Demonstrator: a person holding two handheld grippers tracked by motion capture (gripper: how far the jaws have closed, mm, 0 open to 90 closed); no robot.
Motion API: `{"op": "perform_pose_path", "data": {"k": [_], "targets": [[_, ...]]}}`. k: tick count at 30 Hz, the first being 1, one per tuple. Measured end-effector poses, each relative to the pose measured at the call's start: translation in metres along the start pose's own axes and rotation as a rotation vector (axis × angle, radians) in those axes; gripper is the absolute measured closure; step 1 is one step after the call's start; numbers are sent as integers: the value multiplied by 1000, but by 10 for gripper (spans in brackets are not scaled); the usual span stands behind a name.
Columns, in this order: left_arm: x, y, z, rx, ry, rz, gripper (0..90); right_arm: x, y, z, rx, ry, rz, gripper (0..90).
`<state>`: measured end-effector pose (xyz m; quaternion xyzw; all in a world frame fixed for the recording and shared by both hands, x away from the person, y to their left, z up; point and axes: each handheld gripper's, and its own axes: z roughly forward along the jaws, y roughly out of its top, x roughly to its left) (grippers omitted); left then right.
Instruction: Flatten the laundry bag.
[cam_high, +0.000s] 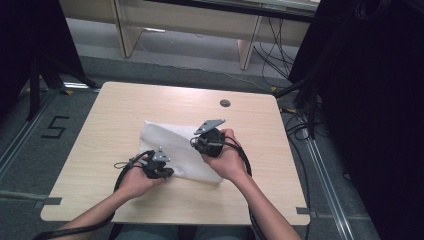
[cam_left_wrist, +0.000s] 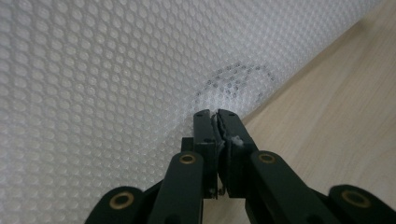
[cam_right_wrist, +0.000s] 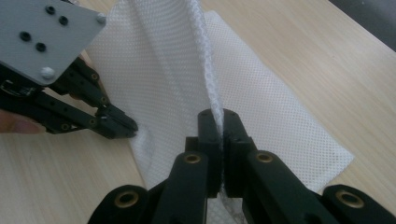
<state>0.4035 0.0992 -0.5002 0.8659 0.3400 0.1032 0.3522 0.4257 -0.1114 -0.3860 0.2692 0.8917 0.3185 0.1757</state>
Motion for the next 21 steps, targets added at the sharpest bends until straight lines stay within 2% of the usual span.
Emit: {"op": "perform_pose_path", "data": {"k": [1, 2, 3, 7, 8, 9, 11, 12, 15, 19, 20, 21], "targets": [[2, 1, 1, -8, 11, 5, 861, 2, 0, 0, -10, 6, 22, 892], [3, 2, 2, -12, 10, 2, 861, 2, 1, -2, -2, 12, 20, 892], [4, 4, 2, -16, 14, -4, 861, 1, 1, -2, 0, 3, -6, 892], [4, 6, 0, -32, 20, 5, 859, 1, 1, -3, 7, 0, -1, 892], [3, 6, 1, -35, 15, -1, 858, 2, 1, -3, 6, 6, 8, 892], [1, 6, 1, -32, 14, 8, 858, 0, 1, -2, -6, -4, 0, 892], [-4, 7, 1, -34, -1, 22, 860, 0, 2, -3, -8, 4, 16, 892], [-7, 8, 1, -34, -7, 29, 861, -2, 2, -3, -13, 8, -7, 892], [-12, 11, 2, -39, -20, 33, 864, -1, 1, -6, -1, 5, 27, 892], [-7, 14, 6, -33, -2, 28, 867, 0, 0, -6, -4, 3, 20, 893], [-5, 14, 7, -33, 7, 25, 868, 0, 0, -6, 1, -10, 7, 893], [-3, 15, 8, -32, 11, 22, 870, 1, 0, -6, -3, -1, 16, 893]]}}
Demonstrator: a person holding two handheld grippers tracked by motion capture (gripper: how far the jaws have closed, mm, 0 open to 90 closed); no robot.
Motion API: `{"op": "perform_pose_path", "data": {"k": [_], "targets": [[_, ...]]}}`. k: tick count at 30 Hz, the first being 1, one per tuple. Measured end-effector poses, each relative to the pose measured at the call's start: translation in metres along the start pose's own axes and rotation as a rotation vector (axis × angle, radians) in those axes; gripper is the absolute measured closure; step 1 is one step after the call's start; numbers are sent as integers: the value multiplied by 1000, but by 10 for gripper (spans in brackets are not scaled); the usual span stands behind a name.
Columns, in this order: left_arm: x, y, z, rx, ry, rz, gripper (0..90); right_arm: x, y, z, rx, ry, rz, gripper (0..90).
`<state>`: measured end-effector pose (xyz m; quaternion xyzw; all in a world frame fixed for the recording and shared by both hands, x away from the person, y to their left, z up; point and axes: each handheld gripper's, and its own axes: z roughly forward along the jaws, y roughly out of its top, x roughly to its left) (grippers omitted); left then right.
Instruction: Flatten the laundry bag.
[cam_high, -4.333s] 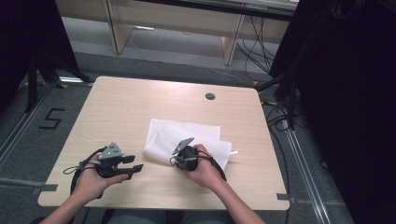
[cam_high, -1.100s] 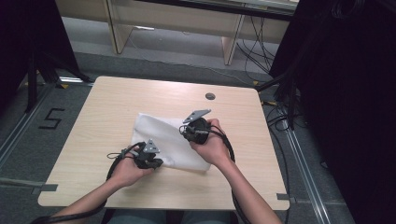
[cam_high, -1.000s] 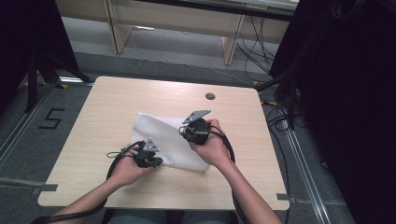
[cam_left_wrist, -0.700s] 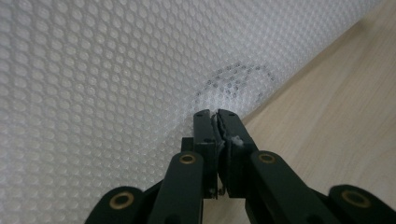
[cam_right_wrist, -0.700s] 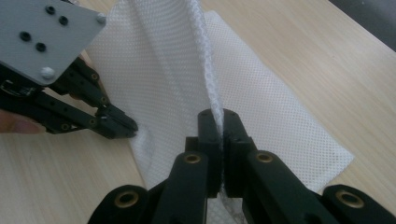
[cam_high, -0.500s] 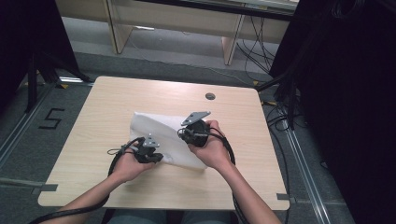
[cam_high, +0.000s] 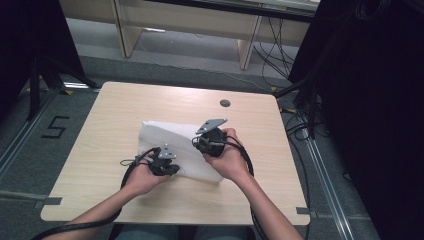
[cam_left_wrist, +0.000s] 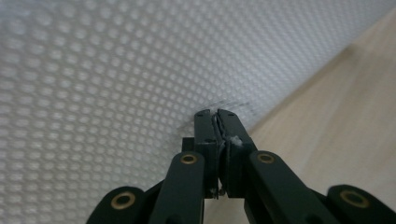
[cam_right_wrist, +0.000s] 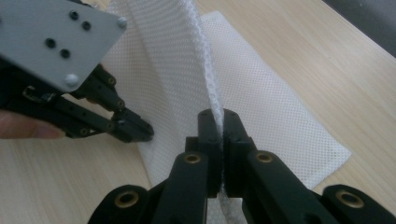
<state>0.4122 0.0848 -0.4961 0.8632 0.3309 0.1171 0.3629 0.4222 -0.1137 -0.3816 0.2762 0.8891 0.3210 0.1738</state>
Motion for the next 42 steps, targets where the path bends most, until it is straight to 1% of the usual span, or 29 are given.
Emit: {"op": "perform_pose_path", "data": {"k": [2, 4, 7, 8, 10, 12, 14, 15, 16, 17, 18, 19, 20, 21, 23, 24, 25, 26, 29, 30, 32, 33, 34, 35, 37, 38, 39, 40, 42], "targets": [[3, 2, 3, -6, -3, 0, 870, 0, 0, 0, 0, 8, 2, 893], [5, 5, 5, -9, 9, -8, 870, -2, 0, -1, 7, -3, -10, 893], [8, 8, 6, -19, 23, -8, 870, -2, 1, 0, -10, -5, -6, 893], [9, 8, 6, -21, 27, -14, 870, -4, 1, 0, -4, -13, -21, 893], [9, 7, 5, -16, 28, -6, 868, -3, 2, -1, 12, -6, -8, 893], [8, 6, 3, -11, 27, -5, 865, -2, 1, 0, 5, -13, -21, 893], [5, 3, -7, -7, 16, 25, 861, 0, 1, 0, 8, 0, -20, 893], [5, 0, -12, -6, 10, 24, 858, 0, 0, 1, -4, -3, -44, 893], [5, -2, -18, -3, 8, 31, 856, 2, -1, 0, 1, -5, -20, 893], [5, -2, -18, -3, 8, 31, 855, 2, -1, 0, 1, -5, -20, 893], [6, -5, -25, -10, 4, 42, 851, 2, -1, -1, 7, -8, -32, 893], [7, -13, -37, -13, -14, 1, 849, 5, -3, -1, 20, 9, -18, 893], [10, -19, -46, -29, -31, -29, 848, 5, -3, -1, 15, 2, -24, 892], [13, -24, -53, -43, -31, -51, 847, 7, -3, -1, 19, 17, -18, 892], [15, -28, -59, -45, -26, -52, 844, 8, -5, -1, 11, 10, -24, 892], [20, -35, -70, -56, -11, -76, 842, 8, -6, -1, 20, -1, -33, 892], [23, -40, -78, -62, -4, -76, 842, 8, -6, -1, 20, -1, -33, 892], [26, -49, -88, -75, 20, -113, 838, 11, -6, -2, 27, 21, -22, 892], [34, -62, -103, -92, 47, -142, 833, 16, -8, -2, 18, 12, -37, 893], [36, -66, -108, -100, 50, -153, 831, 17, -8, -3, 39, 21, -44, 893], [42, -71, -115, -117, 43, -202, 827, 21, -10, -3, 31, 22, -63, 893], [44, -73, -120, -119, 57, -215, 825, 23, -11, -4, 34, 18, -66, 893], [48, -74, -123, -122, 63, -211, 825, 25, -12, -4, 35, 26, -71, 892], [50, -74, -126, -137, 71, -232, 824, 26, -13, -5, 37, 31, -84, 893], [52, -74, -127, -143, 84, -239, 823, 31, -15, -6, 38, 40, -64, 893], [54, -74, -129, -131, 93, -231, 823, 31, -15, -6, 38, 40, -64, 893], [55, -74, -129, -130, 112, -230, 823, 32, -16, -6, 31, 41, -90, 892], [57, -74, -130, -110, 124, -212, 818, 36, -18, -6, 30, 64, -103, 892], [58, -75, -128, -112, 137, -220, 815, 39, -21, -7, 40, 86, -99, 892]]}}
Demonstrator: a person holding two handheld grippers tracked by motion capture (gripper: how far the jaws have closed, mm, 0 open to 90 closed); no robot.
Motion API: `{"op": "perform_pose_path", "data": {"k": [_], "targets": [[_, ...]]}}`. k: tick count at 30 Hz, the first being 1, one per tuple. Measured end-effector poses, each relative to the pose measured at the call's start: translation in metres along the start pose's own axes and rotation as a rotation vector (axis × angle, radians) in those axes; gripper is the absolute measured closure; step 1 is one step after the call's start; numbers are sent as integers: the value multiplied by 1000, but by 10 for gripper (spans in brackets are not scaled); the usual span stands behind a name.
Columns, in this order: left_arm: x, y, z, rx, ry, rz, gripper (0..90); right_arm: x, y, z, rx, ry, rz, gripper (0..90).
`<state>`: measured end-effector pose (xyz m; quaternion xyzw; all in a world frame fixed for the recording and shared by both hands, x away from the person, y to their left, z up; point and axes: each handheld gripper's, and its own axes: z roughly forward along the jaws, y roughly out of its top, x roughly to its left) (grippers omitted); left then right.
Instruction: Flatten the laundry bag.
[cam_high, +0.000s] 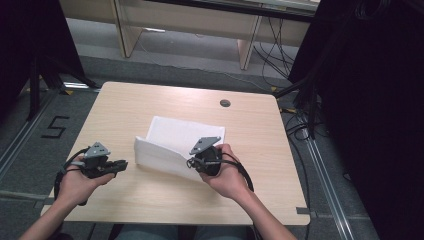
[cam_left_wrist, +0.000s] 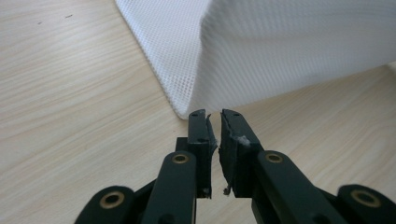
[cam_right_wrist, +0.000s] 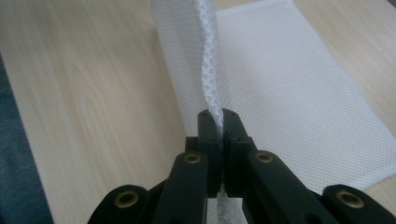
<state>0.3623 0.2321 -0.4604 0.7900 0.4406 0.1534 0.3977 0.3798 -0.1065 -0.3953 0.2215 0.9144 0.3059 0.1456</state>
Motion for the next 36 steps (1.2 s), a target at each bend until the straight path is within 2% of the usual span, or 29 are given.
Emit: {"op": "perform_pose_path", "data": {"k": [1, 2, 4, 5, 6, 8, 9, 10, 12, 15, 16, 19, 20, 22, 23, 24, 25, 28, 31, 32, 33, 36], "targets": [[0, 0, 0, 0, 0, 0, 813, 0, 0, 0, 0, 0, 0, 892], [3, -1, 0, 11, 16, 18, 811, 5, -3, 1, 5, 4, 20, 892], [4, -2, 1, 7, 27, 11, 808, 7, -4, 0, 16, 8, 19, 892], [7, -2, 1, 11, 33, 11, 803, 13, -7, 2, 22, 36, 13, 892], [8, -2, 0, 7, 48, 12, 801, 15, -9, 2, 27, 32, 8, 892], [9, -2, 0, 14, 50, 10, 797, 17, -10, 3, 33, 37, -5, 892], [10, -3, 1, 0, 57, 2, 795, 22, -14, 4, 42, 52, -23, 892], [10, -3, 1, -2, 58, 4, 794, 24, -14, 4, 53, 63, -15, 892], [11, -3, 1, 3, 58, 8, 789, 28, -17, 7, 66, 66, -44, 891], [9, -2, 3, 4, 59, 32, 778, 35, -23, 12, 100, 98, -49, 891], [8, -1, 3, 9, 53, 34, 776, 36, -24, 14, 105, 98, -57, 891], [5, -2, 6, -15, 61, 21, 771, 38, -28, 17, 124, 109, -48, 890], [5, -1, 5, 8, 54, 29, 771, 39, -33, 21, 139, 125, -60, 891], [3, -1, 5, 0, 57, 23, 771, 42, -36, 23, 152, 127, -49, 890], [3, -1, 5, -1, 65, 32, 771, 45, -40, 27, 163, 142, -55, 890], [1, 1, 5, -3, 62, 24, 771, 47, -43, 29, 168, 144, -42, 890], [1, 1, 4, -3, 57, 38, 771, 47, -44, 30, 168, 147, -48, 890], [0, 1, 6, -14, 54, 30, 770, 49, -47, 31, 175, 157, -38, 890], [-6, 3, 6, -5, 38, 49, 767, 52, -53, 35, 188, 163, -41, 889], [-6, 3, 6, -5, 38, 49, 765, 54, -54, 35, 205, 170, -14, 889], [-8, 3, 7, -5, 30, 62, 763, 53, -56, 36, 206, 174, -39, 890], [-13, 3, 10, -17, 26, 53, 760, 56, -59, 38, 210, 178, -36, 889]]}}
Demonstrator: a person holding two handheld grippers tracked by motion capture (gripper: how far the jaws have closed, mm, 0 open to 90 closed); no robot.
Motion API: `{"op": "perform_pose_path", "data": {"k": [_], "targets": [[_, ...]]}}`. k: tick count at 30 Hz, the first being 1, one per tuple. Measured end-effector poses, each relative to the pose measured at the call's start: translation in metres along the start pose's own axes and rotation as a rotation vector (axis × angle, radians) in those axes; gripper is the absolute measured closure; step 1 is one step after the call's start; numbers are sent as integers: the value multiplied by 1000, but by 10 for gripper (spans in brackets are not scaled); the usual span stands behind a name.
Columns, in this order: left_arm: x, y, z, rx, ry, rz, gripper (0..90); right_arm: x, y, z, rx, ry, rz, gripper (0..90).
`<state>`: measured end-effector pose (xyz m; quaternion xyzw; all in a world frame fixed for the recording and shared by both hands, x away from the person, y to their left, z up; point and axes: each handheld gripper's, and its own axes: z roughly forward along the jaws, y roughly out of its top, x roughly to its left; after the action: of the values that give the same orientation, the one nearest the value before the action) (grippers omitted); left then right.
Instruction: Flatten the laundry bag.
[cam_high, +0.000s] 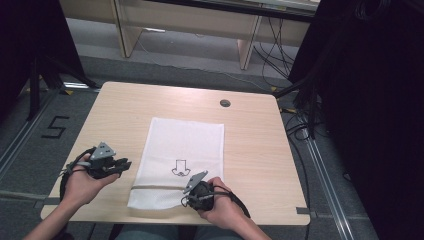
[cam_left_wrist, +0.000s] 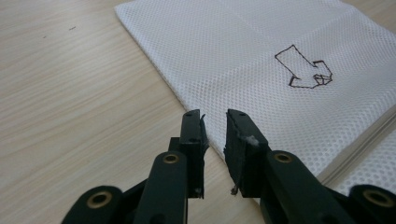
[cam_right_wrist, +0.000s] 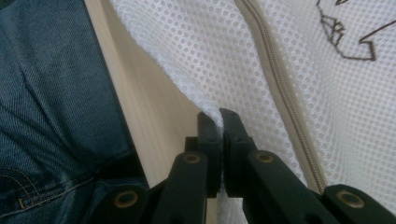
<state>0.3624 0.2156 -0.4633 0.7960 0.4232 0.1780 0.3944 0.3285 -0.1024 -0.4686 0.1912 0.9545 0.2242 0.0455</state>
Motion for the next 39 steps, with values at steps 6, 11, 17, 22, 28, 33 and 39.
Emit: {"op": "perform_pose_path", "data": {"k": [6, 11, 17, 22, 28, 33, 39], "targets": [[-14, 2, 6, 9, -38, 29, 758, 2, -8, 4, 18, 20, 28, 829], [-21, 4, 8, 9, -62, 39, 750, 1, -10, -3, 5, 40, 67, 710], [-32, 7, 14, 20, -103, 73, 745, -3, -15, -31, -67, 60, 117, 626], [-45, 9, 19, 37, -139, 107, 746, -20, -22, -48, -87, 13, 179, 658], [-58, 11, 27, 85, -172, 159, 786, -59, -46, -54, -46, -122, 282, 863], [-64, 10, 32, 125, -191, 193, 796, -68, -57, -42, -18, -117, 326, 898], [-68, 5, 43, 202, -212, 212, 809, -69, -62, -27, 15, -93, 344, 900]]}}
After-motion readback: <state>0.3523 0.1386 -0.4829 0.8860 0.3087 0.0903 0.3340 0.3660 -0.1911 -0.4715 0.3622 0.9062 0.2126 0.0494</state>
